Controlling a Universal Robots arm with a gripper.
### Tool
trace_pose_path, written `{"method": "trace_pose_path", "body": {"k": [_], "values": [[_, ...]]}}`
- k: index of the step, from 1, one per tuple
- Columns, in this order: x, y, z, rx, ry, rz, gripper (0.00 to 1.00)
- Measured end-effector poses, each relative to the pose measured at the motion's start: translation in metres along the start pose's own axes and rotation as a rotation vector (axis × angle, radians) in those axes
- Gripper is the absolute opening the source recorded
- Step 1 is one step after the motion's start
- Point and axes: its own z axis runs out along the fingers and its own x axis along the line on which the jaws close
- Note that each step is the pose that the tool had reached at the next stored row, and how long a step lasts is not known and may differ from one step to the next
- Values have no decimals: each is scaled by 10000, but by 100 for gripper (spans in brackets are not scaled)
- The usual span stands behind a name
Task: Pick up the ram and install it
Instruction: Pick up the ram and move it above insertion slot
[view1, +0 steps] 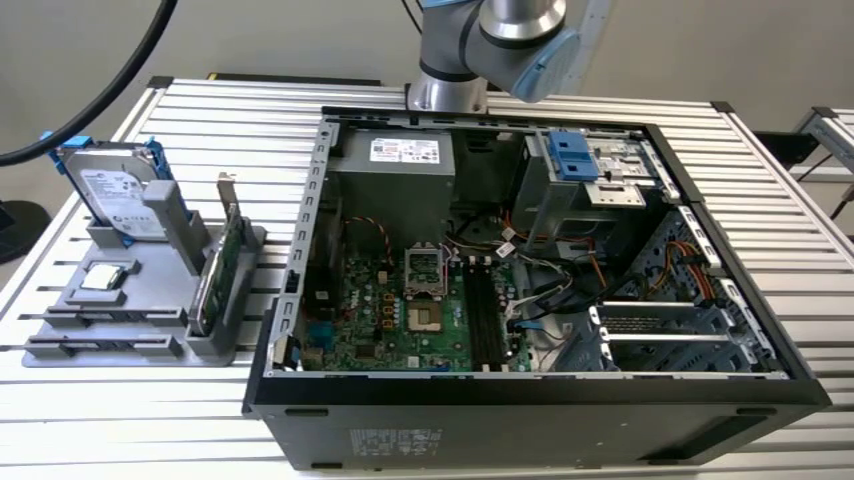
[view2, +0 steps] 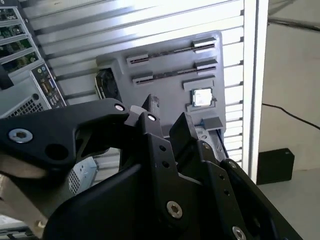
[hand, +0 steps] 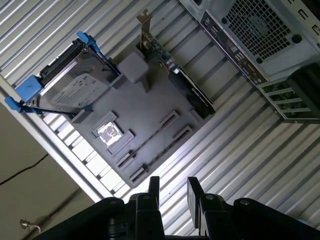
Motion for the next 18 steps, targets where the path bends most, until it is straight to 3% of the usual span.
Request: {"method": "trace_pose_path", "body": {"k": [18], "values": [[1, 1, 0, 26, -69, 1390, 100]]}}
